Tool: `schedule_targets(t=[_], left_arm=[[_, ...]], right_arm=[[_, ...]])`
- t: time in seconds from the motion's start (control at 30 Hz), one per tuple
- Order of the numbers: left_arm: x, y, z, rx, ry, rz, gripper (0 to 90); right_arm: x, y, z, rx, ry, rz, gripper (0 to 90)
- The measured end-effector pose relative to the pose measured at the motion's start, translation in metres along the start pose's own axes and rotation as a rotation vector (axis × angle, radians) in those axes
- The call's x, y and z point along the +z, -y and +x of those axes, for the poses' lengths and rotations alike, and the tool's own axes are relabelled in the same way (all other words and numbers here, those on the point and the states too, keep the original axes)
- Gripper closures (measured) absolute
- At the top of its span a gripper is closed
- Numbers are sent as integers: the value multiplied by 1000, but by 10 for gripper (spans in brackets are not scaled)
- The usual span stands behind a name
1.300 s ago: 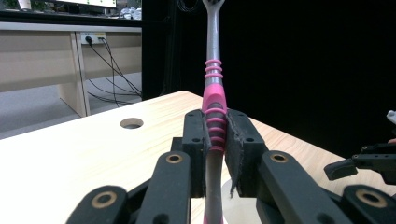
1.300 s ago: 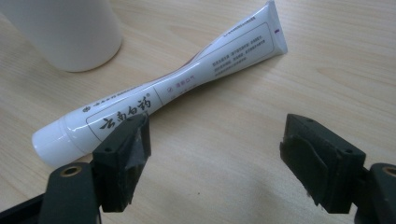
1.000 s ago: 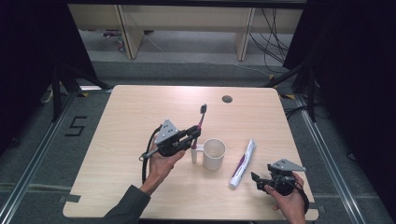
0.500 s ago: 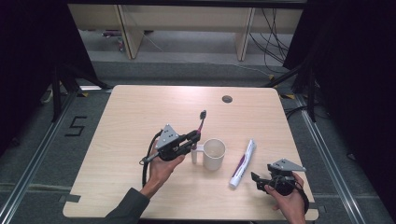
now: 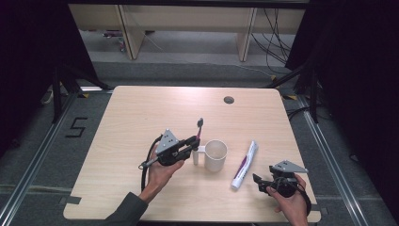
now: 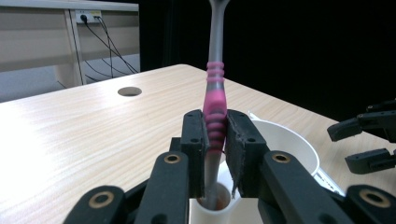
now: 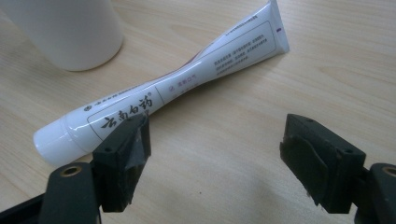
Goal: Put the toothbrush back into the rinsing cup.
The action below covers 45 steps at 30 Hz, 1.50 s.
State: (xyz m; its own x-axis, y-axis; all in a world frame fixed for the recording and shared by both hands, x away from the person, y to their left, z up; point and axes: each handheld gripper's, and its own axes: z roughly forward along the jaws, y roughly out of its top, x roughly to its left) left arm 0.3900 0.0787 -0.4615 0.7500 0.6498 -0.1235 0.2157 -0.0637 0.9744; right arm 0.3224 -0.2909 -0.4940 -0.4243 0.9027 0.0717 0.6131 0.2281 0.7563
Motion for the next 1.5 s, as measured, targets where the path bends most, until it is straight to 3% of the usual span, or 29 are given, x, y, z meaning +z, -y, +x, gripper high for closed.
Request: schedule_targets(t=[0.33,0.47,0.5,0.57,0.67,0.97,1.03,1.17,1.2,1.23,1.5], left_arm=[[-2,0,-2,1,5,10,706],[-4,-2,-2,-11,-9,14,550],[-6,-2,-2,-11,-11,10,530],[-9,-4,-2,-15,-22,3,471],[-15,-7,-1,-19,-12,11,389],[-45,-3,7,-21,5,88,312],[-53,0,12,-9,-13,108,300],[-65,8,20,-32,-40,141,269],[-67,9,22,-36,-42,150,256],[-69,12,23,-43,-48,162,242],[-88,26,31,-55,-78,248,208]], right_arm=[[-1,0,-2,-24,0,3,250],[0,0,-2,-19,-15,6,250],[-1,0,-2,-29,4,0,250],[0,0,-1,-4,-8,10,250],[1,0,-1,-11,1,-3,250],[1,0,-1,-16,-6,-4,250],[0,0,-2,-25,3,-6,250],[0,0,-3,-5,-9,1,250],[2,0,-2,-5,7,2,250],[1,0,-3,-4,-10,3,250],[0,0,-6,-20,10,-8,250]])
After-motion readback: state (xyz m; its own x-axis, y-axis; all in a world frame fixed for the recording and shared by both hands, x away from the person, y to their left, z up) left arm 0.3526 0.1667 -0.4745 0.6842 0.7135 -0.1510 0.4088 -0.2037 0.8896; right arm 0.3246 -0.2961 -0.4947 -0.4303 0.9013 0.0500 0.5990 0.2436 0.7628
